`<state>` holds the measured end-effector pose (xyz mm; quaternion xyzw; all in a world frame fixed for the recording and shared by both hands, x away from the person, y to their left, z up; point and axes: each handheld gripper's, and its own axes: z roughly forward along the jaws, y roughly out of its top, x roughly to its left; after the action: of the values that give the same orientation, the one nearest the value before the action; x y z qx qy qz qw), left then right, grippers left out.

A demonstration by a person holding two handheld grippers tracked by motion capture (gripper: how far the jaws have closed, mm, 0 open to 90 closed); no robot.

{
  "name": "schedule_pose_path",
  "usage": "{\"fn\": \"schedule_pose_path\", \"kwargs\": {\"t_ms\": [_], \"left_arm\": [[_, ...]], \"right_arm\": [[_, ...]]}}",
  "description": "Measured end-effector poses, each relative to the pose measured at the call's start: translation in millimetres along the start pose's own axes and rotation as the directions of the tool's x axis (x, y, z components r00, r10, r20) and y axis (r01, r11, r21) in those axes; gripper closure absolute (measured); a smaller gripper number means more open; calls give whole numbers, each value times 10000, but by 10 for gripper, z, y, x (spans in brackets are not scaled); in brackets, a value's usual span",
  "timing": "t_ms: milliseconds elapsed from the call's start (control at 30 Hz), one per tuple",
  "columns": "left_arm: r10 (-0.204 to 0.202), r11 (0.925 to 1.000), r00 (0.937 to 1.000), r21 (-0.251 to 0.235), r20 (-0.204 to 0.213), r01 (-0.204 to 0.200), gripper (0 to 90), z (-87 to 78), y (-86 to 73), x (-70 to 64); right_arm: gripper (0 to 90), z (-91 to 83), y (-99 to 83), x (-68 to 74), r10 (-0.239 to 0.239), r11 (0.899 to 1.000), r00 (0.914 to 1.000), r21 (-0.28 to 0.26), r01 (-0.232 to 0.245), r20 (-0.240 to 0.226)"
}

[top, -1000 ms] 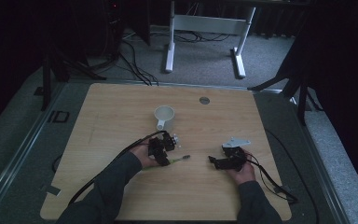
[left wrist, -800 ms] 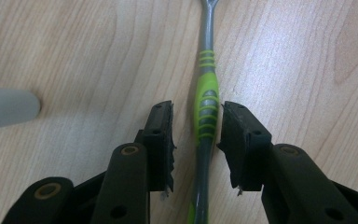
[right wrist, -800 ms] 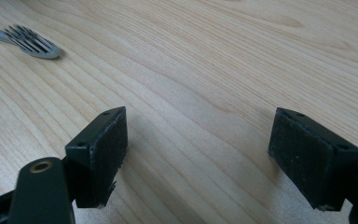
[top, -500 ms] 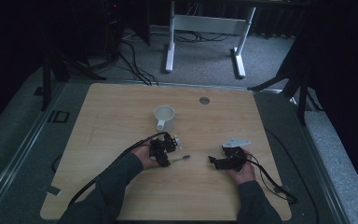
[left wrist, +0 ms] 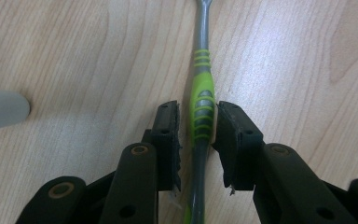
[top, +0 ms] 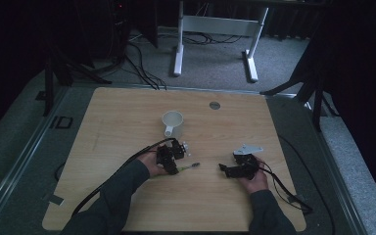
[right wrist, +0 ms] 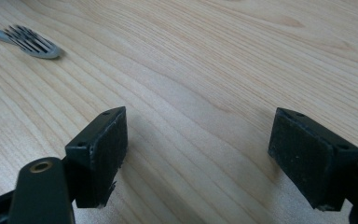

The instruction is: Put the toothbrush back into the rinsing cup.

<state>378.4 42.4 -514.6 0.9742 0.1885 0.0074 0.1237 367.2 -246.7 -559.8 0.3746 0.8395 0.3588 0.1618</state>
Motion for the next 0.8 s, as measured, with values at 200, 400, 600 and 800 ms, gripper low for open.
{"fn": "schedule_pose_path", "kwargs": {"t_ms": [200, 400, 600, 800], "left_arm": [[-69, 9999, 10000, 96, -63, 70, 710, 24, -1, 17], [-136, 9998, 9999, 125, -60, 137, 742, 44, 3, 24], [3, 9998, 9996, 185, -282, 2, 750, 47, 17, -15], [95, 9997, 9996, 205, -272, -90, 785, 47, 21, -25]], "right_arm": [[193, 0, 0, 0, 0, 10000, 10000, 0, 0, 1], [192, 0, 0, 0, 1, 10000, 10000, 0, -1, -1], [192, 0, 0, 0, 0, 10000, 10000, -1, 0, -3], [192, 0, 0, 0, -7, 10000, 10000, 1, 7, -3]]}}
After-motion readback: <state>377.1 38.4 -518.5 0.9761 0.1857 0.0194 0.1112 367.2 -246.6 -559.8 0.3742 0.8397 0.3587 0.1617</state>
